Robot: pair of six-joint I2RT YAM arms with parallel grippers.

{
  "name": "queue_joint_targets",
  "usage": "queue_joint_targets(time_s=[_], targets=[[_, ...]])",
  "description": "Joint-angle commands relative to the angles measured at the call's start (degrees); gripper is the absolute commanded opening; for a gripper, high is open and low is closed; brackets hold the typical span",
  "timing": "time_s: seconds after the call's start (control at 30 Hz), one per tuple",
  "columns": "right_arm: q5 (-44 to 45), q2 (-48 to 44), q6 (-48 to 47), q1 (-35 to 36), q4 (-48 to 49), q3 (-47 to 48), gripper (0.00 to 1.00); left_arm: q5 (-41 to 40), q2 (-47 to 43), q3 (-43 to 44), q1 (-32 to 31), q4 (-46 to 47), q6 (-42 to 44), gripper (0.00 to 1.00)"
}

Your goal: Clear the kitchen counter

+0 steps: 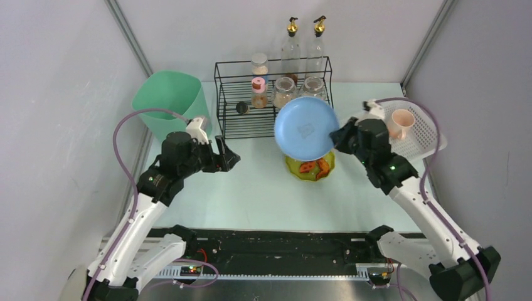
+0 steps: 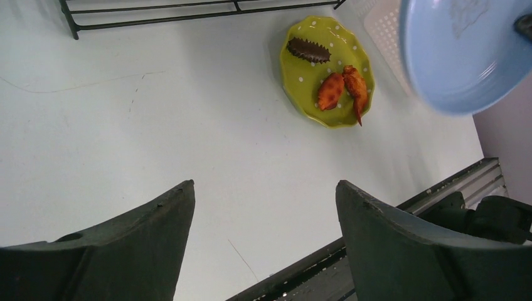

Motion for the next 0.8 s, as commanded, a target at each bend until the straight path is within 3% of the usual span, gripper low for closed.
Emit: queue_joint_targets(time_s=[0.0,0.1,0.3,0.77], targets=[[-2.14,-4.13,-1.73,-10.08,-5.13,0.43,0.00,-0.61,-1.58,-0.61,-0.12,-0.51,2.86,0.92],[-3.32,-5.74,-1.77,-17.15,-7.93,-0.25,0.00,-1.10,-1.52,-1.43,-0.13,-0.56,3.57,0.99],[-4.21,-6.22,0.76,-30.89,-7.85,-3.54,0.00,-1.20,-2.63,-2.67,-0.06,-0.45,3.57,1.00],[-5.08,4.72,4.49,-46.28,-2.69,-5.90,0.00,0.04,-4.66,-4.47,-0.05,-0.50,3.39,1.00]])
